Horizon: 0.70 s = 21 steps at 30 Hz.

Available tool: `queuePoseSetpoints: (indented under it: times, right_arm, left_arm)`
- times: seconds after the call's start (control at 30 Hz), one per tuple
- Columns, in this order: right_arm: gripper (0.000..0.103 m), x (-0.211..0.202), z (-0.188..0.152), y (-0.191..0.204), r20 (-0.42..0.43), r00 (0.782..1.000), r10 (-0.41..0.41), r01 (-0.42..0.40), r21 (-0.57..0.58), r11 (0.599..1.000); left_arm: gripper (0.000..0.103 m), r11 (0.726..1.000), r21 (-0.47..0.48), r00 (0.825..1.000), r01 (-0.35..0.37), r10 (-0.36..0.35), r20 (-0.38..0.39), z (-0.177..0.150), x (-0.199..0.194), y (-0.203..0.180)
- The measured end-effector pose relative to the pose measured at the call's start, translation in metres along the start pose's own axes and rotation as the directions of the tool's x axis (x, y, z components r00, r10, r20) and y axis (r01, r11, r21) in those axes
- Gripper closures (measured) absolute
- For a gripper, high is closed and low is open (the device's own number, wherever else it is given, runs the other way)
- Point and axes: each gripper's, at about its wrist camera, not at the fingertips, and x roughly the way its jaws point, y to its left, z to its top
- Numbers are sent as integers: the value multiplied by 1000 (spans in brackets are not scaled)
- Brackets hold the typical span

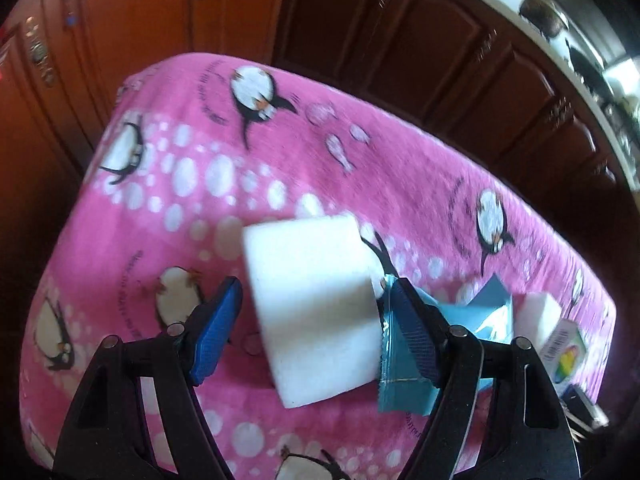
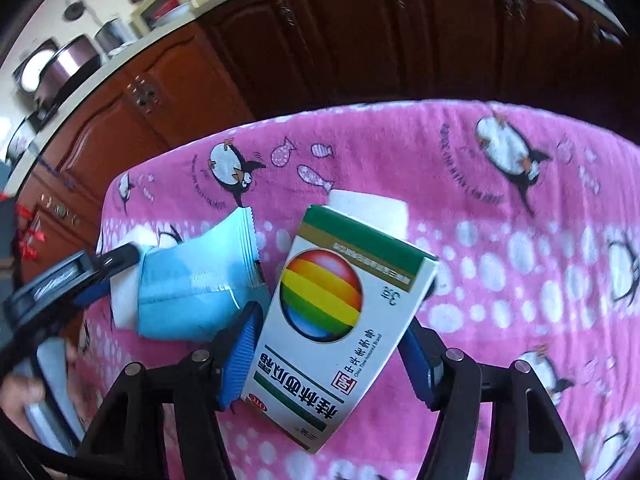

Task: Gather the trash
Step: 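Grasp the white sponge with the left tool while the right tool grasps the rainbow medicine box, then carry the sponge and medicine box to the white bin and open both tools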

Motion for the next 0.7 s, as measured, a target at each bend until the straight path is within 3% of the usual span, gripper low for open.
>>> queuePoseSetpoints:
  times: [0.03,0.13,0.37,0.57,0.7]
  right_arm:
    - [41,-5,-1,-2,0,1000,4,-4,-17,1000]
    - [41,-20,-8,-11,-4,1000,22,-22,-61,998]
    - [41,-65,-35,-46,0,998,62,-61,-74,995]
    - [41,-99,-65,-74,31,998,57,-56,-48,997]
    - [41,-125,-83,-92,55,998,39,-37,-27,999]
  left_arm:
    - [44,1000,0,1000,-3,3,0,-2,0,1]
    - [46,998,-38,998,55,-55,6,-6,-9,16]
    - [47,996,-22,996,81,-80,39,-36,-68,37]
    - [47,982,128,987,138,-147,59,-75,-112,-16]
    - [46,950,235,975,206,-219,30,-98,-124,-77]
